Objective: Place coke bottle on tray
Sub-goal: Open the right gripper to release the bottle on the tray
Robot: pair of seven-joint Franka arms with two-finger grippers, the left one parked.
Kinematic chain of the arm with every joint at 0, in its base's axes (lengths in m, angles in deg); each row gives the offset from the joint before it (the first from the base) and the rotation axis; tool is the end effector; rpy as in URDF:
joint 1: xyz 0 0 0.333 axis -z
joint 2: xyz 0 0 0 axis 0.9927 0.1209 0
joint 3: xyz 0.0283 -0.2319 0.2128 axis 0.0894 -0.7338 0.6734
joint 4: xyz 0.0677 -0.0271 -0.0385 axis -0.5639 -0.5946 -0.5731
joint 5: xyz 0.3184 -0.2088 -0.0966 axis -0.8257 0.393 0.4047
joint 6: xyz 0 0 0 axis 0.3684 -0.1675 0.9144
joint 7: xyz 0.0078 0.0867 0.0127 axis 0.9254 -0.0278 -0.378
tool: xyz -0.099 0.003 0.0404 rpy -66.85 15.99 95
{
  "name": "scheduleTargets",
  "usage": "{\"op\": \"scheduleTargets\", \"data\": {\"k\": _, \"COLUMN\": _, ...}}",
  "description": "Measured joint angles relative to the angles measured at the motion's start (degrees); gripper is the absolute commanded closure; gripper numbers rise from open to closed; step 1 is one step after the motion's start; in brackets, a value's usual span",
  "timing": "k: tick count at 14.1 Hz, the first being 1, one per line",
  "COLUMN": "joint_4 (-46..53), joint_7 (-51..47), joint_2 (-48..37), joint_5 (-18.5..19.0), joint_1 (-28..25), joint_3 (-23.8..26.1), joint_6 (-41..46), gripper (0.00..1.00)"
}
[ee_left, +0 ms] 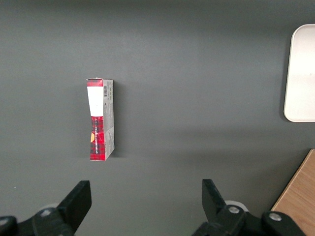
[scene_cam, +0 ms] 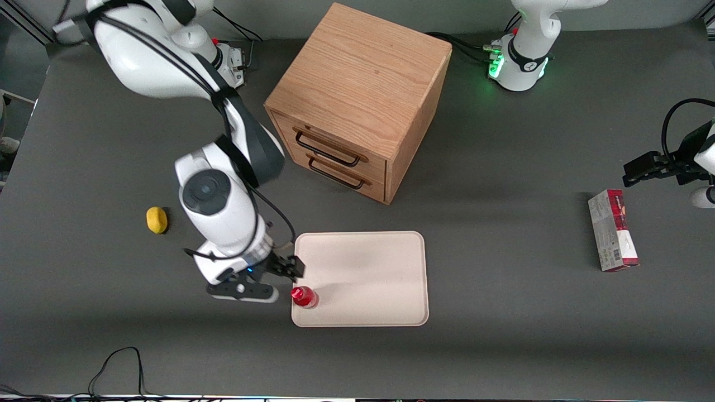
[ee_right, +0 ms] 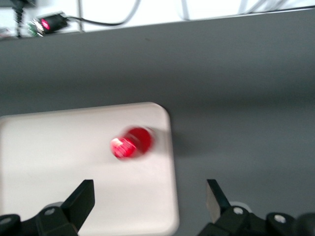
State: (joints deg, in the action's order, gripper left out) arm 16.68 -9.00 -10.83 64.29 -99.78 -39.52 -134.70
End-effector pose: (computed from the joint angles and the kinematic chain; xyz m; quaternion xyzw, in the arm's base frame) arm 0.6859 0.3024 0.4290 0.9946 -0.0492 0.0909 0.0077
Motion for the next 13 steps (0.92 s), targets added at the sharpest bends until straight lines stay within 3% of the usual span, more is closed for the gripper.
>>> {"op": "scheduleTargets", "data": {"k": 3, "joint_4": -9.93, "joint_7": 11.02, "joint_2": -12.62, "joint_5": -4.33, "joint_1": 2.09, "joint_3": -4.96, "joint_6": 8.24, "gripper": 0.00}}
{"op": "scheduleTargets", "data": {"k": 6, "joint_4": -21.56, "joint_7": 19.46, "joint_2": -26.37, "joint_5": -8.94, "joint_1": 3.31, "joint_3": -13.20, "joint_6": 10.51, "gripper": 0.00}}
{"op": "scheduleTargets", "data": {"k": 8, "joint_4": -30.40, "joint_7": 22.25, "joint_2": -35.69, "joint_5": -10.04, "joint_1": 3.54, "joint_3": -17.23, "joint_6": 10.68, "gripper": 0.00}}
{"op": "scheduleTargets", "data": {"k": 10, "joint_4": -36.73, "joint_7": 22.95, "joint_2": -43.48, "joint_5": -11.71, "joint_1": 3.57, "joint_3": -19.68, "joint_6": 11.50, "gripper": 0.00}}
{"op": "scheduleTargets", "data": {"k": 13, "joint_4": -37.73, "joint_7": 22.96, "joint_2": -46.06, "joint_5": -13.45, "joint_1": 3.55, "joint_3": -20.10, "joint_6": 13.25, "gripper": 0.00}}
